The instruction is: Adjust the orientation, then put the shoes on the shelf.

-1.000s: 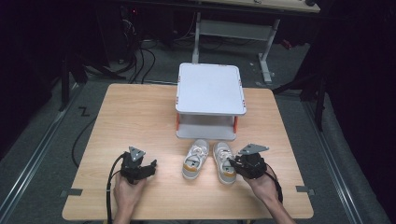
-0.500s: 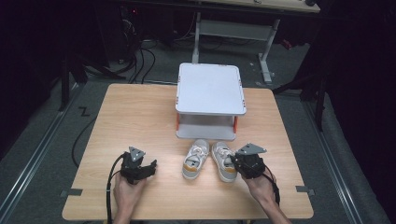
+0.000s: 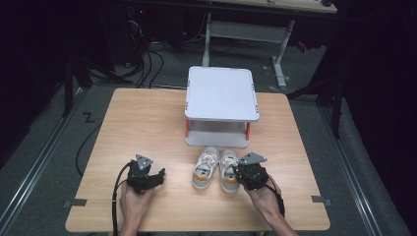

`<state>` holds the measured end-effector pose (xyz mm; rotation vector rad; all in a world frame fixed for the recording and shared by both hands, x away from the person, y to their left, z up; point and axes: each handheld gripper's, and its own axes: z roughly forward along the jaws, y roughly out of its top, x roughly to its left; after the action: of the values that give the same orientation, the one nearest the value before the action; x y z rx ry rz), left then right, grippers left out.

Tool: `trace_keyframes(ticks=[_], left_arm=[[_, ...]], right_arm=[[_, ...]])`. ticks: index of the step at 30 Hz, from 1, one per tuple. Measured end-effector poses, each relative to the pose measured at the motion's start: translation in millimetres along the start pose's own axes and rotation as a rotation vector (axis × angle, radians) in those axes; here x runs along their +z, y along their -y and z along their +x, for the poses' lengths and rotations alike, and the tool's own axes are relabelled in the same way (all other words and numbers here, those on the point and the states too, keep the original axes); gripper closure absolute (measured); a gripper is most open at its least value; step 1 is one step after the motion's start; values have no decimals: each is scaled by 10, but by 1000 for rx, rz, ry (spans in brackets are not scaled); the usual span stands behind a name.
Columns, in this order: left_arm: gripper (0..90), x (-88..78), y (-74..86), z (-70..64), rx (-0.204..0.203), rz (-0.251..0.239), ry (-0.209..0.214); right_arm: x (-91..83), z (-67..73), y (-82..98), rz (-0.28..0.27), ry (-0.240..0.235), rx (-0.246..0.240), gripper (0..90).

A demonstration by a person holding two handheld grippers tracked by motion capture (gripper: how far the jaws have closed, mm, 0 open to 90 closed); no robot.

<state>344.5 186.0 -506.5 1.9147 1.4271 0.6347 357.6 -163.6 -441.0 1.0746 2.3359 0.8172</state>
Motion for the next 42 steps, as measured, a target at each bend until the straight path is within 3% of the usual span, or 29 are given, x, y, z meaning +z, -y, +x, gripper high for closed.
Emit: trace_keyframes(ticks=[6,12,20,28,31,36,42], left_arm=[[290,1,-1,-2,0,1,-2],[291,9,-11,1,-1,3,-1],[287,13,-14,1,0,4,0],[286,14,-15,-1,-3,4,0],[277,19,-18,-10,-5,4,-3],[240,26,-27,-44,-18,13,-23],[230,28,-28,-48,-17,14,-16]], right_arm=[[-2,-4,-7,-14,-40,10,741],[21,-14,28,-23,-121,29,688],[49,-93,86,-63,-185,80,503],[-57,-232,153,-161,-234,134,389],[-118,-280,200,-206,-222,122,388],[-128,-523,378,-244,-149,202,399],[-17,-811,592,-209,-46,270,416]])
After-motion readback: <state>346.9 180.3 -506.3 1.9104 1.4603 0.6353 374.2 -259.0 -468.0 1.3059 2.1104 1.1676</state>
